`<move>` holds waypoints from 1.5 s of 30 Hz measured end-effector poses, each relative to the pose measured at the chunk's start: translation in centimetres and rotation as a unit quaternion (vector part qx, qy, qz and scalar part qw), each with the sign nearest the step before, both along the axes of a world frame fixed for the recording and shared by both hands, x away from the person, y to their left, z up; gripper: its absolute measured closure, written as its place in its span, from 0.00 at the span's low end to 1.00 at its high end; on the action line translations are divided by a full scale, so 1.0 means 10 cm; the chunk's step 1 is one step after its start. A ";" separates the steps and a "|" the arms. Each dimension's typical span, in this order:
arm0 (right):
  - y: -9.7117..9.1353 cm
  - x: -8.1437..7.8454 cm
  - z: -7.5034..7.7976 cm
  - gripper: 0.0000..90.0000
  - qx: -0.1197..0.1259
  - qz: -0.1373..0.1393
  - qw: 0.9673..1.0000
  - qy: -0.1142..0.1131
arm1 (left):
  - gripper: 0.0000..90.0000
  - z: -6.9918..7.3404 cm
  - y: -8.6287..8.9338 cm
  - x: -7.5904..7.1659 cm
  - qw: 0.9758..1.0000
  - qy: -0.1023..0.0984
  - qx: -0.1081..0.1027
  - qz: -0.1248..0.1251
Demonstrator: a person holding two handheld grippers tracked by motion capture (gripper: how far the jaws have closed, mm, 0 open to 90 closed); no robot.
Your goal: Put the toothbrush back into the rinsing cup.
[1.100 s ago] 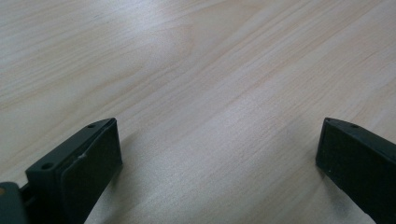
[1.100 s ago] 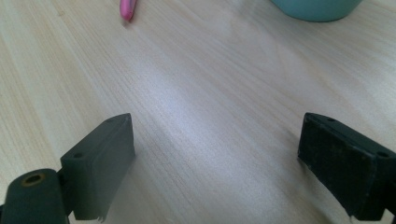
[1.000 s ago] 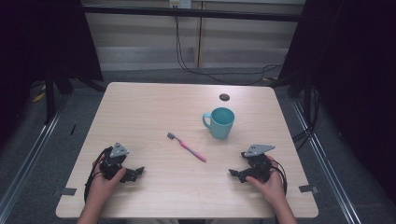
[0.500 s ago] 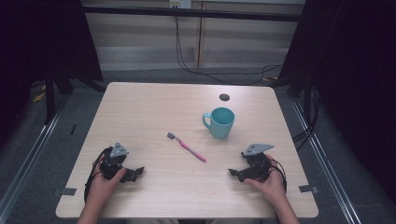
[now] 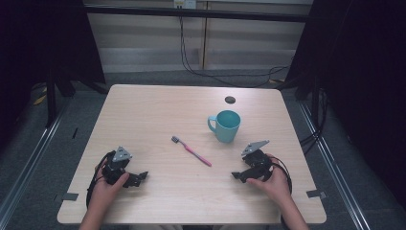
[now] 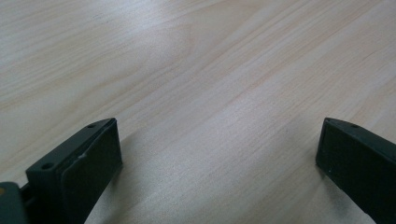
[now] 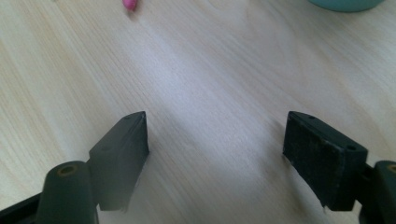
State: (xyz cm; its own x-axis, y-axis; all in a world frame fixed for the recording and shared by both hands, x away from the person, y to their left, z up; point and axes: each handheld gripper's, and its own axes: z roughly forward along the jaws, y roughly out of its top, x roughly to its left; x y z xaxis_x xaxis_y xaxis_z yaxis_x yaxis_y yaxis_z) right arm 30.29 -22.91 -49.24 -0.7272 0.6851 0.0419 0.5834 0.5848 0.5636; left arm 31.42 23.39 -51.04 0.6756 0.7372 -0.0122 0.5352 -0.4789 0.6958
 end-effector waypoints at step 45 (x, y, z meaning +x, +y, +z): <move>0.89 0.53 0.37 0.33 -0.057 0.064 0.995 0.059 | 0.00 0.00 0.00 0.00 1.000 0.000 0.002 -0.002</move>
